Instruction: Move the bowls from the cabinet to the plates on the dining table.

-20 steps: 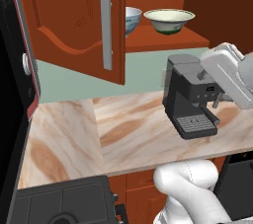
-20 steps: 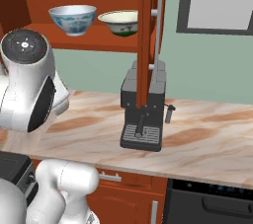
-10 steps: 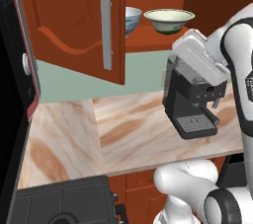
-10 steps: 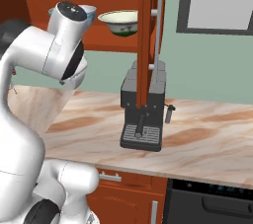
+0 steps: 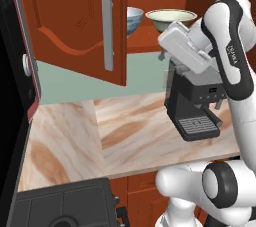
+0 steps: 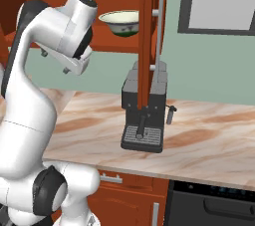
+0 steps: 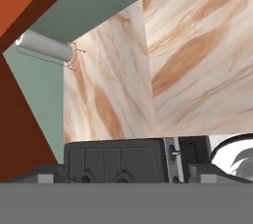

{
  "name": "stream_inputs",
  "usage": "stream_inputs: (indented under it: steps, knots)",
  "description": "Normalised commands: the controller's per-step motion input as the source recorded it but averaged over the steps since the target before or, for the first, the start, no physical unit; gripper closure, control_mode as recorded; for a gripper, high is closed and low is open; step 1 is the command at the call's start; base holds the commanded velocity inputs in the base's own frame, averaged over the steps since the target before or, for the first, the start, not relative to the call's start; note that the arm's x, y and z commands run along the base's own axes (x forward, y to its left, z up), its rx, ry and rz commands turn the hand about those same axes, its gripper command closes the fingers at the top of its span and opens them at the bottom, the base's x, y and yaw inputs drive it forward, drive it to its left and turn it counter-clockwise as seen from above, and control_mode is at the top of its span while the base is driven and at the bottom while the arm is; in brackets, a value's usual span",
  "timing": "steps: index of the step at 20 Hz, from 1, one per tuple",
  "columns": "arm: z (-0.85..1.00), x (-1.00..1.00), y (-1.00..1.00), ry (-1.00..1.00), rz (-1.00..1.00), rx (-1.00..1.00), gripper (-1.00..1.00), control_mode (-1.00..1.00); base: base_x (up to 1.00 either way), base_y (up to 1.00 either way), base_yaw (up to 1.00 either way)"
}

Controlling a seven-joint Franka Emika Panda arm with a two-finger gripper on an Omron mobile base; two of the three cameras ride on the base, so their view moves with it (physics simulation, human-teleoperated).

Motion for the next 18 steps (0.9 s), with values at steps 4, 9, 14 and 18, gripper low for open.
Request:
stream_inputs:
  steps: [4, 9, 14, 18]
  knots:
    - [0.0, 0.34, 0.43, 0.0, 0.1, 0.0, -1.0, -1.0, 0.0, 0.0, 0.0]
    - [0.0, 0.04, 0.54, -0.04, 0.05, 0.01, -1.0, -1.0, 0.0, 0.0, 0.0]
    - [0.0, 0.0, 0.5, -0.1, 0.0, 0.1, -1.0, -1.0, 0.0, 0.0, 0.0]
    - [0.0, 0.04, 0.23, -0.09, 0.0, 0.11, -1.0, -1.0, 0.0, 0.0, 0.0]
